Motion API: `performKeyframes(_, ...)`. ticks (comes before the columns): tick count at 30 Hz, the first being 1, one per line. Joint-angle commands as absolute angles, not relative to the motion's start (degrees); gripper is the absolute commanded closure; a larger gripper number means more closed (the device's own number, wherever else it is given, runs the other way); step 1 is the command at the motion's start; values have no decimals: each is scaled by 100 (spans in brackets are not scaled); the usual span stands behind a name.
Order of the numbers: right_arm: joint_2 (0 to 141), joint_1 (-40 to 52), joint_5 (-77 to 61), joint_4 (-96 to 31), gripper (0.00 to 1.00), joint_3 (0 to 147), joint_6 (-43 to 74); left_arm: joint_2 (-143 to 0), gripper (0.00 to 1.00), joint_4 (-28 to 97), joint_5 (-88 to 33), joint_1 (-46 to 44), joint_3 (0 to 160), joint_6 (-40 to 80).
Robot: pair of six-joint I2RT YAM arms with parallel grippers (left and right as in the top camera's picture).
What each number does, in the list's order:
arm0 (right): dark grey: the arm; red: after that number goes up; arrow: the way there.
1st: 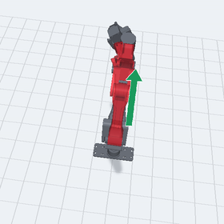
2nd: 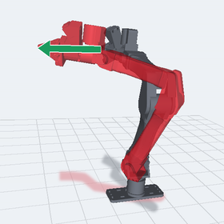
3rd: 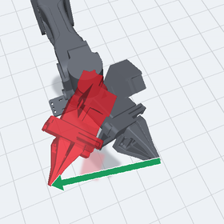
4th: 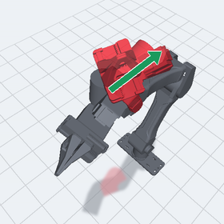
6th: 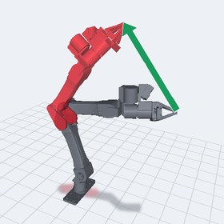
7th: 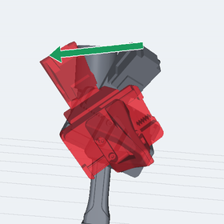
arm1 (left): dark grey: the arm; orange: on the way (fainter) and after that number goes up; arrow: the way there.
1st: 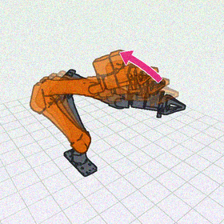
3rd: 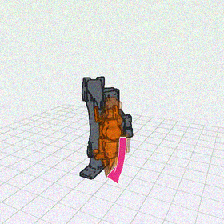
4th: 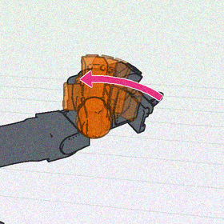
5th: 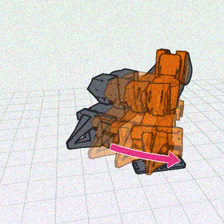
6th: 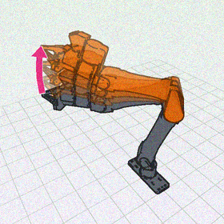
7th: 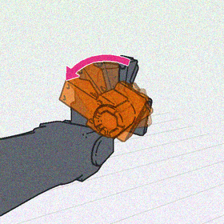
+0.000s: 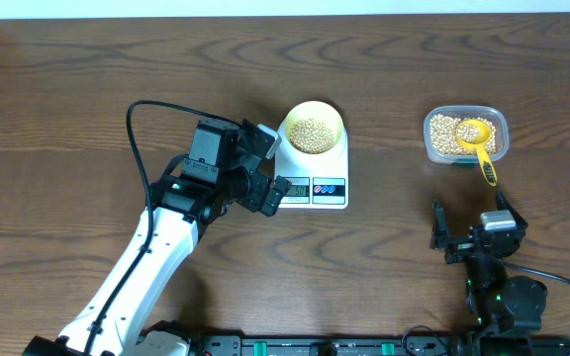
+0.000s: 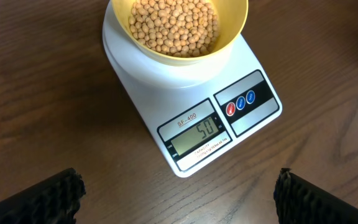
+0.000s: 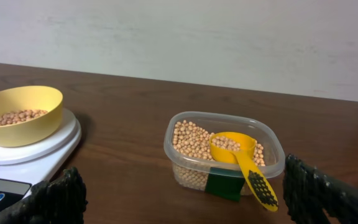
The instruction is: Scoop item into bowl and weigh 50g on scale
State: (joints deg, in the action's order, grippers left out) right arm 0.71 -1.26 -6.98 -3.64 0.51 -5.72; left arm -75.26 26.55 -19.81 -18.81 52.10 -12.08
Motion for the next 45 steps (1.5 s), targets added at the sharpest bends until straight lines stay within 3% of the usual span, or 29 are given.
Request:
performKeyframes(1, 32, -75, -637, -381, 1, 32, -650, -7566, 0, 2650, -2029, -1855, 5177, -1236)
performKeyframes(25, 32, -75, -637, -381, 1, 32, -650, -7559, 0, 2731, -1942, -1855, 5177, -1262)
performKeyframes(35, 32, -75, -637, -384, 1, 32, -650, -7170, 0, 2180, -161, -1855, 5177, -1260)
performKeyframes(45, 32, -75, -635, -384, 1, 32, -650, -6342, 0, 1872, 528, -1621, 5177, -998)
